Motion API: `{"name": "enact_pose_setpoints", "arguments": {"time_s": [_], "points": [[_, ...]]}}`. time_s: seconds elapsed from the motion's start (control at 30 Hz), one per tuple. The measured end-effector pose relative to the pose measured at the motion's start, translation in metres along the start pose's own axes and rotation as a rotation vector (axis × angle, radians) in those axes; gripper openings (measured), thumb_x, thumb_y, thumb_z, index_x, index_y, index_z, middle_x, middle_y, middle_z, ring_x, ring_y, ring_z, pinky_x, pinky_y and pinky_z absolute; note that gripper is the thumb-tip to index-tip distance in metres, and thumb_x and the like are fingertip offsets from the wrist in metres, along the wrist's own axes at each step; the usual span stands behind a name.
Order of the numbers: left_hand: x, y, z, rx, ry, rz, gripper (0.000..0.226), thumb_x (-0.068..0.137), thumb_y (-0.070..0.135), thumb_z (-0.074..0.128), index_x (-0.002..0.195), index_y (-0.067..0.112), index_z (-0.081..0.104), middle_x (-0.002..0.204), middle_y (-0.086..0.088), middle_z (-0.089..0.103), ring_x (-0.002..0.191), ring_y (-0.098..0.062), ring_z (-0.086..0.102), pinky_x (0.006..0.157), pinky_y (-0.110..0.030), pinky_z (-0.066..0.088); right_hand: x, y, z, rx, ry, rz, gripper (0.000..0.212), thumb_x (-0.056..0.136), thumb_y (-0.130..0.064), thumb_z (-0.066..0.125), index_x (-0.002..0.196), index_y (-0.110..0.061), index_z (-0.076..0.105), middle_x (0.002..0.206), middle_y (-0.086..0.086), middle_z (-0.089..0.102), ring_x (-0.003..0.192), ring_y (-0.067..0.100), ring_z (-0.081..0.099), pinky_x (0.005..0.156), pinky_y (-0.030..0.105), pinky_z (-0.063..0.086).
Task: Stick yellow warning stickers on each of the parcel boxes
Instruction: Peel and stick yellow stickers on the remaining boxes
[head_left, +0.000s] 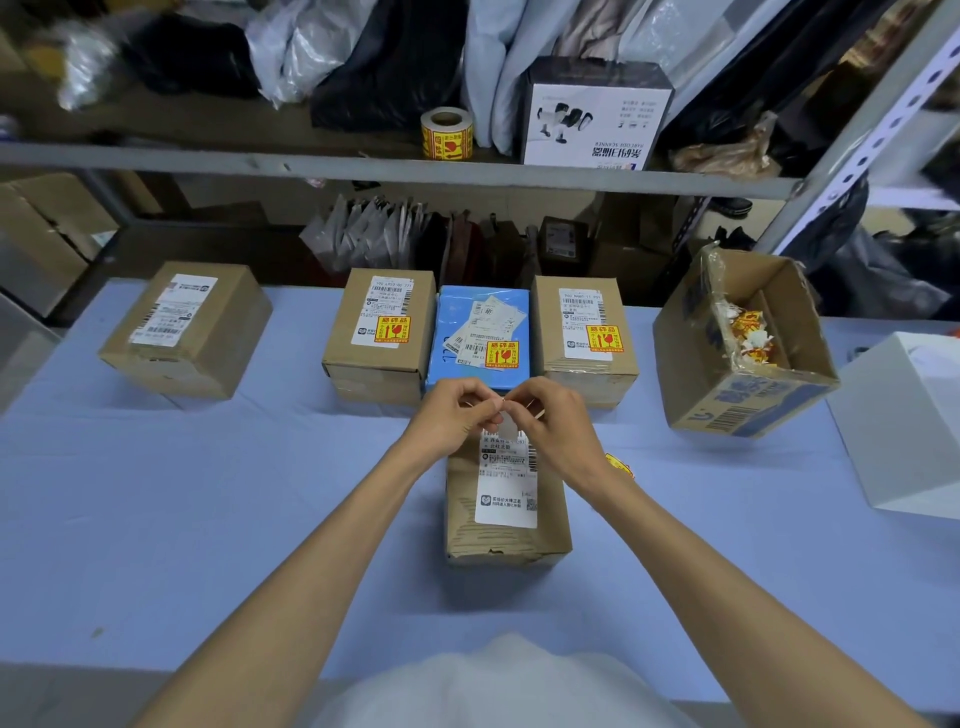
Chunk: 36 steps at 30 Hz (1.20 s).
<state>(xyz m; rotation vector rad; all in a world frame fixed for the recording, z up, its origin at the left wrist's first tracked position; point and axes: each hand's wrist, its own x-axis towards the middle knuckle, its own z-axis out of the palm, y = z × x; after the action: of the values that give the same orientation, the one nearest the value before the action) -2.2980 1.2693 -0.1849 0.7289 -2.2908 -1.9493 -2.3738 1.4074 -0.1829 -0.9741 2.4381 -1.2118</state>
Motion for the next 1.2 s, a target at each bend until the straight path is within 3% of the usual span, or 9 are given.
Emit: {"name": "enact_pose_setpoints", "arguments": {"time_s": [0.13,0.3,0.47,0.67,1.0,1.2], "points": [[0.0018,0.0003,0.0007,0.014,0.002,0.006,0.011,0.089,0.011,0.065,0.095,0.002,0.068,0.083,-0.009,0.07,0.069,-0.008,0.068,0.068,-0.019,0.055,0.0013,0.0018,0.0001,-0.004,-0.011,0.009,0.012,0.09,-0.023,0.063,0.092,-0.011,0.068,0.085,0.001,0.067,0.075,0.012,0.061,0.066,0.023,0.049],[0.0033,0.0005,0.0017,0.044,-0.001,0.034,0.01,0.088,0.015,0.066,0.092,0.007,0.069,0.082,-0.008,0.071,0.074,-0.016,0.069,0.078,-0.031,0.058,0.0011,0.0027,-0.0001,0.025,0.013,0.014,0.013,0.091,-0.019,0.061,0.092,-0.008,0.068,0.084,0.003,0.068,0.073,0.012,0.06,0.063,0.018,0.044],[0.0046,-0.0003,0.002,0.03,0.0,0.028,0.006,0.088,0.012,0.065,0.09,0.007,0.068,0.084,-0.011,0.072,0.076,-0.018,0.069,0.081,-0.035,0.058,0.0021,0.0052,0.0,0.029,0.022,0.015,0.015,0.093,-0.018,0.058,0.093,-0.008,0.068,0.084,0.003,0.067,0.075,0.015,0.063,0.067,0.032,0.053],[0.0043,0.0014,0.0047,-0.022,-0.002,0.012,0.007,0.088,0.009,0.065,0.083,0.013,0.067,0.079,-0.006,0.071,0.071,-0.014,0.068,0.078,-0.031,0.057,0.0022,0.0065,-0.0011,0.061,0.036,0.027,0.015,0.092,-0.018,0.058,0.093,-0.008,0.069,0.083,0.001,0.068,0.074,0.015,0.065,0.068,0.038,0.054],[0.0062,0.0038,0.0043,-0.006,-0.028,0.033,0.006,0.09,0.009,0.062,0.087,0.011,0.066,0.079,-0.005,0.07,0.073,-0.014,0.068,0.075,-0.026,0.056,0.0021,0.0011,-0.0052,0.112,0.044,0.042,0.011,0.089,-0.018,0.064,0.091,-0.009,0.07,0.079,0.0,0.069,0.073,0.012,0.065,0.066,0.028,0.052],[0.0057,0.0054,0.0034,0.005,-0.036,0.05,0.008,0.091,0.013,0.062,0.087,0.009,0.067,0.075,-0.003,0.068,0.065,-0.005,0.065,0.063,-0.015,0.05,0.0019,0.0012,-0.0062,0.156,0.03,0.055,0.014,0.09,-0.02,0.062,0.09,-0.008,0.071,0.078,0.002,0.07,0.073,0.014,0.065,0.065,0.027,0.052]]}}
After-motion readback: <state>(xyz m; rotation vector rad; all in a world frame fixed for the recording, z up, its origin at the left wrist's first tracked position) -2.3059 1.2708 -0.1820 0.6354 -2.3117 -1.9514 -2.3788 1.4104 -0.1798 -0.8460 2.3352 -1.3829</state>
